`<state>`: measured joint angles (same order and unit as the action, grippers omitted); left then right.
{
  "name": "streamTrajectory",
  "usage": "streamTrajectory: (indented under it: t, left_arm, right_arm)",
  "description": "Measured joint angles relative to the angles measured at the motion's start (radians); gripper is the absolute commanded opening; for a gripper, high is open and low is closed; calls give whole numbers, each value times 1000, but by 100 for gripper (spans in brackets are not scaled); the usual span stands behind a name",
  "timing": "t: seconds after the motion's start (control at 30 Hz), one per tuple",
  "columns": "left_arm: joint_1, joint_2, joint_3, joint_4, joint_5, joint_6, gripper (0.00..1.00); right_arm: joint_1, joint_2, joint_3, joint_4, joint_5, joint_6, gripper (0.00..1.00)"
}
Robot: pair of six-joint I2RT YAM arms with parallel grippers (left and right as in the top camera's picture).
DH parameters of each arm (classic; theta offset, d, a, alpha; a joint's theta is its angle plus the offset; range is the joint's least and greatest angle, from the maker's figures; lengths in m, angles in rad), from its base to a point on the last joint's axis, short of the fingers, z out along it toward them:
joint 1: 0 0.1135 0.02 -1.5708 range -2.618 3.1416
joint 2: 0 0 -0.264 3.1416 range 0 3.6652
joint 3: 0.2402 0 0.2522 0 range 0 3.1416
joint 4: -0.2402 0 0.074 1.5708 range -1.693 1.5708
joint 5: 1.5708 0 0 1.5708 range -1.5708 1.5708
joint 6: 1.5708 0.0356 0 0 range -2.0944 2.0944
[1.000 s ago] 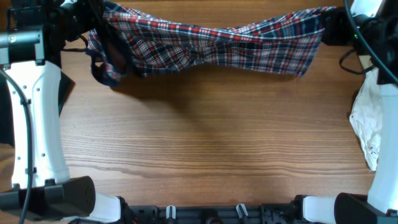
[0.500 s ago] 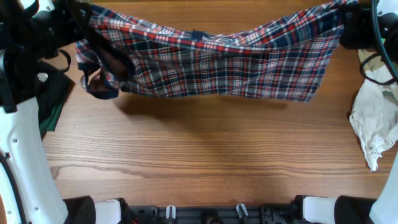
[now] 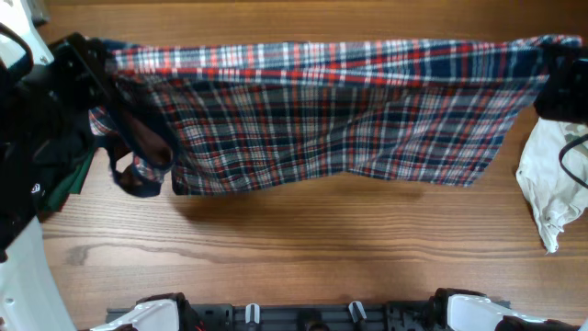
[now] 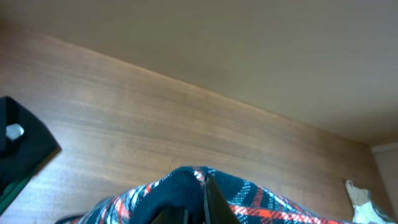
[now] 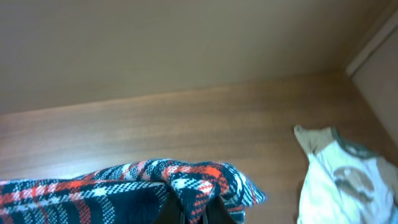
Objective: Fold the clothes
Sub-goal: 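Lift the shirt with both grippers, shake it out, and lower it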
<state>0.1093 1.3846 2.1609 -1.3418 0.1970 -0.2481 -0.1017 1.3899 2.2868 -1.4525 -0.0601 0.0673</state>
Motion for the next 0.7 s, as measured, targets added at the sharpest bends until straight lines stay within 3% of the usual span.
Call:
streamTrajectory:
  t: [0.17, 0.3, 0.47, 0.57, 0.7]
  left_arm:
    - [0, -1, 0, -47, -2, 0, 4]
    - [0, 63, 3, 44, 34, 0, 4]
    - [0, 300, 3, 360, 103, 0, 4]
    - [-1, 468, -3, 618, 153, -5, 4]
    - [-5, 615, -4, 913, 180, -17, 4]
  right_arm:
    - [0, -2, 0, -73, -3, 26, 4]
    - [0, 101, 5, 49, -51, 18, 4]
    - [0, 311, 4, 365, -107, 6, 4]
    - [1, 443, -3, 689, -148, -2, 4]
    - [3, 522, -4, 879, -185, -9, 4]
